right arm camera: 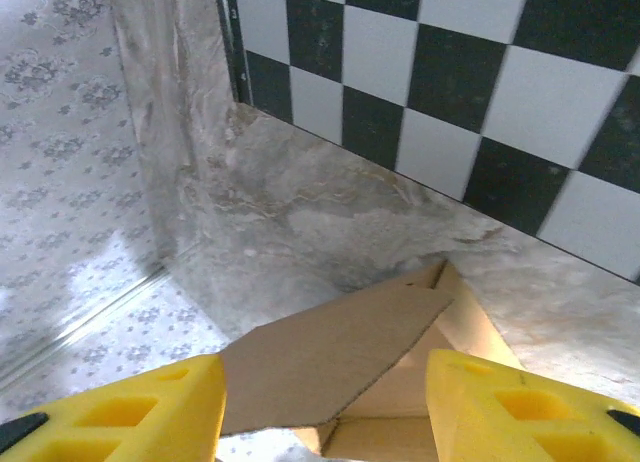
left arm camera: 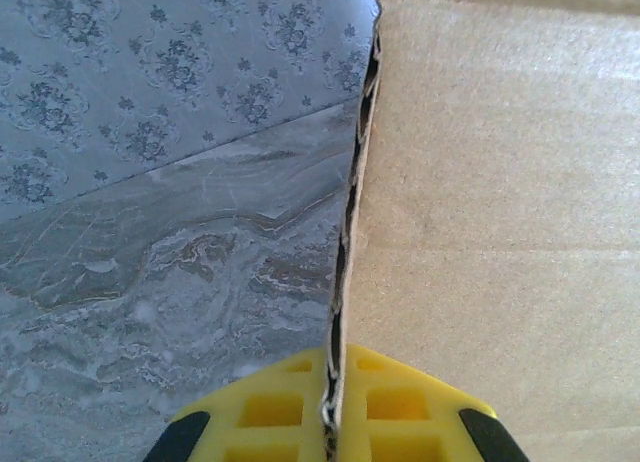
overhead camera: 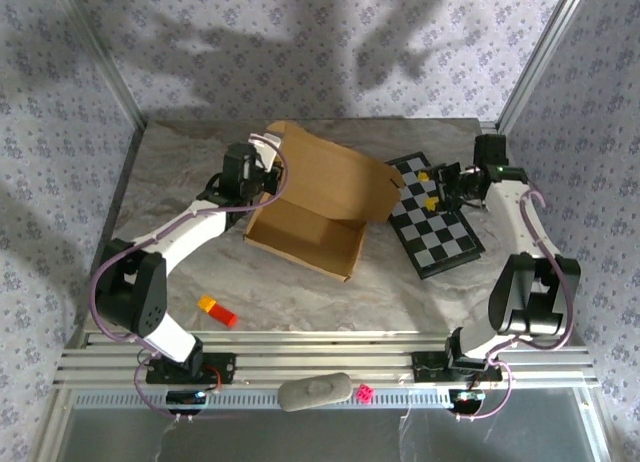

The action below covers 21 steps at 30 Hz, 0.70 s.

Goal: Fold the paper box

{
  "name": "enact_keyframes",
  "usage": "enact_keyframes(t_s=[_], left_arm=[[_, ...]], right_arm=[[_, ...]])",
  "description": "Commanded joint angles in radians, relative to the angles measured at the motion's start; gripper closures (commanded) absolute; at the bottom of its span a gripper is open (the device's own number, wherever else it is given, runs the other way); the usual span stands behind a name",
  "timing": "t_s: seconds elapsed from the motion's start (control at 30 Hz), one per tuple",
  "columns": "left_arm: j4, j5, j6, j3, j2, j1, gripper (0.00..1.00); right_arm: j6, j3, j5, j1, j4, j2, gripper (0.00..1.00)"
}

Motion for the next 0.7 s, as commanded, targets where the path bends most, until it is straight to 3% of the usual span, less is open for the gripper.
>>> enact_keyframes(t_s=[0.0,0.37,0.67], left_arm=[[0.096,-0.01,-0.039,-0.014,-0.04,0.012,1.0],[0.145,-0.015,-0.086,-0.05,-0.03,0.021,1.0],[0.139,-0.038,-0.129,-0.028,-0.007,0.022,1.0]], right_arm=[[0.063,0.019,-0.067,0.015,0.114,0.078,0.43],[0.175,0.091,-0.122,0.093,0.193,0.204,0.36],[0.354,0.008,-0.152,0.129,0.296,0.149,0.35]])
